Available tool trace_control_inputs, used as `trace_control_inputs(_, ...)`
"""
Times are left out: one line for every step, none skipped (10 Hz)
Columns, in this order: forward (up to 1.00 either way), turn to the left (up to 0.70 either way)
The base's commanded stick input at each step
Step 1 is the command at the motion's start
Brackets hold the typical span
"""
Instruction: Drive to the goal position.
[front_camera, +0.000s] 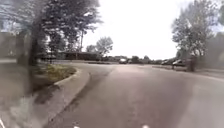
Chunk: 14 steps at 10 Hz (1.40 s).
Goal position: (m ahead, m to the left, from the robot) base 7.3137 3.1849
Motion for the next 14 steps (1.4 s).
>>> trace_control_inputs(1.00, 0.02)
trace_control_inputs(1.00, 0.03)
trace_control_inputs(1.00, 0.02)
trace_control_inputs(1.00, 0.02)
trace_control_inputs(1.00, 0.02)
trace_control_inputs(1.00, 0.02)
trace_control_inputs(1.00, 0.02)
trace_control_inputs(1.00, 0.10)
trace_control_inputs(1.00, 0.16)
trace_control_inputs(1.00, 0.14)
trace_control_inputs(1.00, 0.06)
trace_control_inputs(1.00, 0.02)
trace_control_inputs(1.00, 0.02)
trace_control_inputs(1.00, 0.03)
